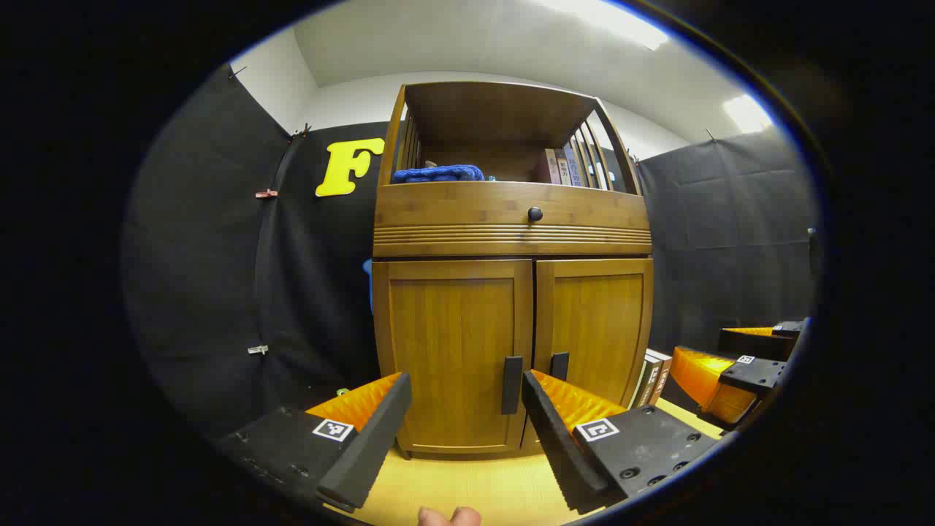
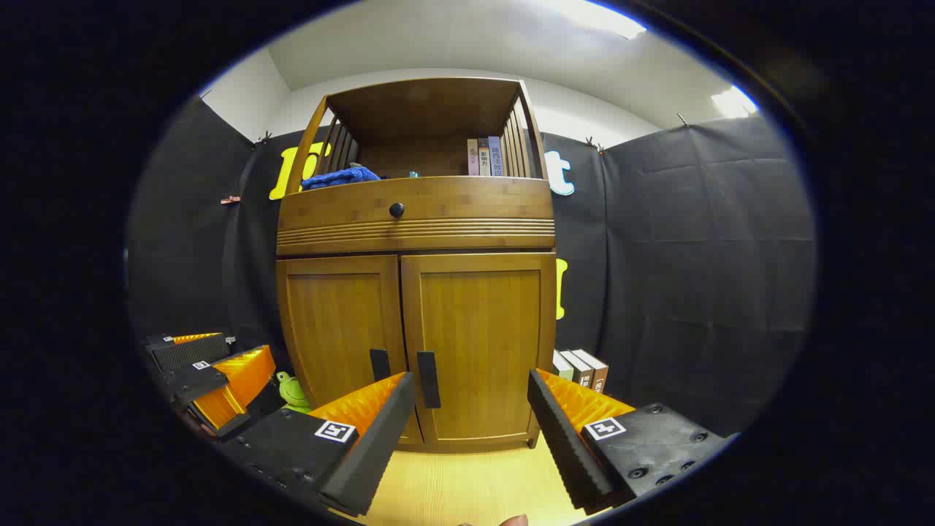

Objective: Open the right door of the double-door shoe cabinet with the right hand, and open the left door with the left hand.

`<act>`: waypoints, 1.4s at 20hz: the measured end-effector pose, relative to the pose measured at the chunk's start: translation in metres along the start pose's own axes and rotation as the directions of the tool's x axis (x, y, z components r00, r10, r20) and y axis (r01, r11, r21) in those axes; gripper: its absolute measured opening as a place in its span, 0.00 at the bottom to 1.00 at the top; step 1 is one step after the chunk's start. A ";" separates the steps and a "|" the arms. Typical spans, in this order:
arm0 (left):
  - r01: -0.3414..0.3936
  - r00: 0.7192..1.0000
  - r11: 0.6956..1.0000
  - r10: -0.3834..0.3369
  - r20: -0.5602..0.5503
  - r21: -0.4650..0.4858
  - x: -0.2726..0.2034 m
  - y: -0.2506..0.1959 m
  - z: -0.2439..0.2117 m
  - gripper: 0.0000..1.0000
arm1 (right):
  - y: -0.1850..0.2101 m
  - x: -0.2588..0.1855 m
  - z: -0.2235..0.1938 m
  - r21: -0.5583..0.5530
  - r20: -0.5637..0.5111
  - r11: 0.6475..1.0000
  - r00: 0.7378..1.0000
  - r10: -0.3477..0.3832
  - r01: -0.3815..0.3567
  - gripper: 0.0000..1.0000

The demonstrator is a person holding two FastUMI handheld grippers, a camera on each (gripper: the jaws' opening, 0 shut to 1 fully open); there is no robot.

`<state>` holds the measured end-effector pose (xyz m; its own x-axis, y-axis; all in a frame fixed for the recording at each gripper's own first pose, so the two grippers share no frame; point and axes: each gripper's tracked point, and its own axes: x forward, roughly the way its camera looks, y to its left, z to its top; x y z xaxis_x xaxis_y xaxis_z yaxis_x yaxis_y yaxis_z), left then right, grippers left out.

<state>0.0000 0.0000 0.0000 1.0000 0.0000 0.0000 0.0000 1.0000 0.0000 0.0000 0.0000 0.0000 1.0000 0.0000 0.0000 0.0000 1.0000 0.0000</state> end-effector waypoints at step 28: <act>-0.004 1.000 1.000 0.004 -0.001 0.020 0.027 -0.009 -0.017 0.95 | -0.005 0.046 -0.018 -0.028 0.013 0.999 1.000 0.021 -0.021 0.98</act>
<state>0.0271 -0.0086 -0.0169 1.0000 0.0037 -0.0007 -0.0037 0.9998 0.0198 0.0455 -0.0050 -0.0176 0.9997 0.0211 0.0126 -0.0207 0.9994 -0.0282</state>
